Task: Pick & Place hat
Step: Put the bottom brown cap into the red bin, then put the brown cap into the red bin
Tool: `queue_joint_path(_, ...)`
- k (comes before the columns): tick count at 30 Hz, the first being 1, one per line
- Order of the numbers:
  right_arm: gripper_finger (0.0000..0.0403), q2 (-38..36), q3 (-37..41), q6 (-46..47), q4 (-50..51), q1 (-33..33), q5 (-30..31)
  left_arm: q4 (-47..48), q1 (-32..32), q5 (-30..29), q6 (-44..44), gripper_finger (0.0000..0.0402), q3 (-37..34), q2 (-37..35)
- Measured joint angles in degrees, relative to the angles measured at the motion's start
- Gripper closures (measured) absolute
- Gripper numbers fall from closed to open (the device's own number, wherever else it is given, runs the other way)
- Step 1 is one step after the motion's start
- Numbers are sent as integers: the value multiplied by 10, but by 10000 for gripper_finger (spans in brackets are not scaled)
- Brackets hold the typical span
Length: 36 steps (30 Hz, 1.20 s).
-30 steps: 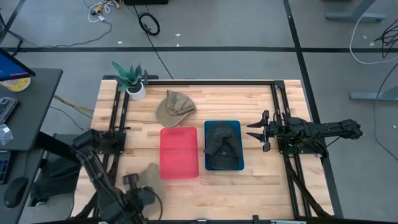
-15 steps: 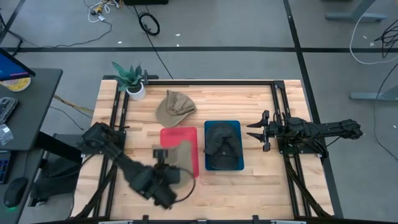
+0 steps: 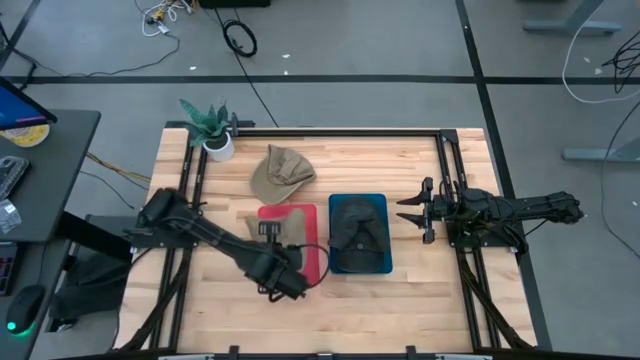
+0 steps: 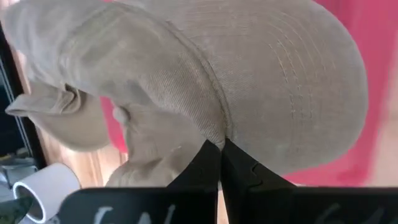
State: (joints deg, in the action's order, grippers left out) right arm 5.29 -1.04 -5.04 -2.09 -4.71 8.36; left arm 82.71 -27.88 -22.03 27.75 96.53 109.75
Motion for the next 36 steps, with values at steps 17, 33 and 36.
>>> queue_joint_path(17,247,0,0,0,0,0,0,-173,27,93,-59,387,-92,0)
queue_joint_path(33,247,0,0,0,0,0,0,-121,34,85,-44,204,-71,0)
queue_joint_path(36,247,0,0,0,0,0,0,-84,34,47,-44,195,-51,0)
